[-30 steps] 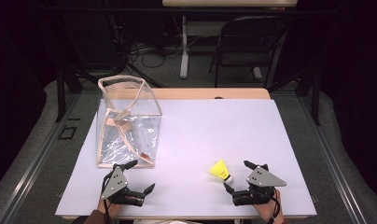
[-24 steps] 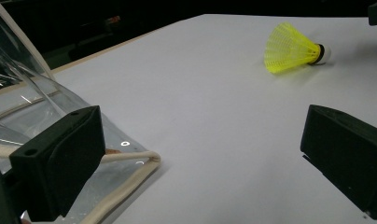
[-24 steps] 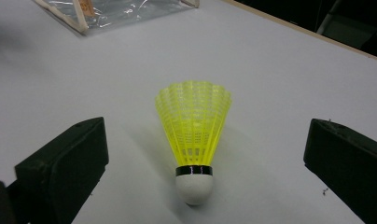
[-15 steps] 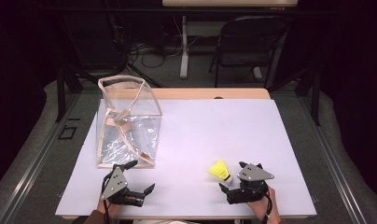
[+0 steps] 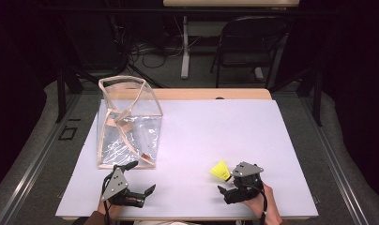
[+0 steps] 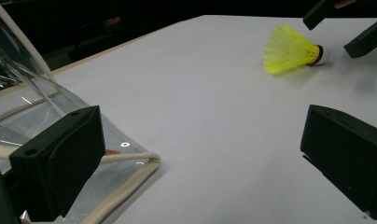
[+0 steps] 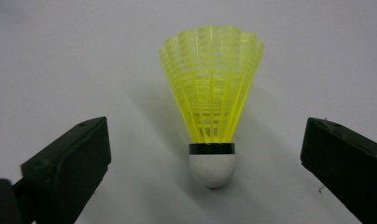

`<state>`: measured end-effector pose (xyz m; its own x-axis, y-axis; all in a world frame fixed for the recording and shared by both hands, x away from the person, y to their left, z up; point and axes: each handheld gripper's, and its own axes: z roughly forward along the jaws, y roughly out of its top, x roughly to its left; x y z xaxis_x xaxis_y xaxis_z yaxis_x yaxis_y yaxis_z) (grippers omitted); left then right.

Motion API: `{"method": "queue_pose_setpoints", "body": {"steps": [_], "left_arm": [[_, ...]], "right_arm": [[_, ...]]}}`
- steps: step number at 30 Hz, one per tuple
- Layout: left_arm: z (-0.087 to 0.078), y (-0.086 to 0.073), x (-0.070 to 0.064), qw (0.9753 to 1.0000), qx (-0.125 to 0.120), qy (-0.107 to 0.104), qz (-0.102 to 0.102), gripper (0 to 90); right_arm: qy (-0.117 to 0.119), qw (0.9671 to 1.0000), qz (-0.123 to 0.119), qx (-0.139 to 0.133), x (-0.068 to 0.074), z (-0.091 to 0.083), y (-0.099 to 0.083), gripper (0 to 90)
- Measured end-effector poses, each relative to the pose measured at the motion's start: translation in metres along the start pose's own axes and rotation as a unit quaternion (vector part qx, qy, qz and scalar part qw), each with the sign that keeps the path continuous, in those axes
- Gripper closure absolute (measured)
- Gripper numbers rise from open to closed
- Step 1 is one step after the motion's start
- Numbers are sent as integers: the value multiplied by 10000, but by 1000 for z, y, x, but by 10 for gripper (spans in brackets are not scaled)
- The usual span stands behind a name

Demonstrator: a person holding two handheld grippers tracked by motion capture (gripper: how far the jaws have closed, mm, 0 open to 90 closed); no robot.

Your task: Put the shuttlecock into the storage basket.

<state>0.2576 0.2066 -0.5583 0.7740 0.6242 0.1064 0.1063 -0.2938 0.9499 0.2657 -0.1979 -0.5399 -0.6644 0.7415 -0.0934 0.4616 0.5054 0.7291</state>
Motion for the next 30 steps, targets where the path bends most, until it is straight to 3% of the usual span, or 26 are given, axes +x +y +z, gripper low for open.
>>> {"method": "queue_pose_setpoints", "body": {"steps": [9, 22, 30], "left_arm": [[0, 0, 0, 10000, 4, -6, -1, 0], [0, 0, 0, 10000, 10, -2, -9, 0], [0, 0, 0, 10000, 10, -3, -11, 0]], "right_arm": [[-24, 9995, 26, 308, 1, 2, 3, 149], [-144, 9971, 243, 703, 3, 9, 6, 460], [-145, 9955, 364, 860, 1, 11, 6, 527]]}}
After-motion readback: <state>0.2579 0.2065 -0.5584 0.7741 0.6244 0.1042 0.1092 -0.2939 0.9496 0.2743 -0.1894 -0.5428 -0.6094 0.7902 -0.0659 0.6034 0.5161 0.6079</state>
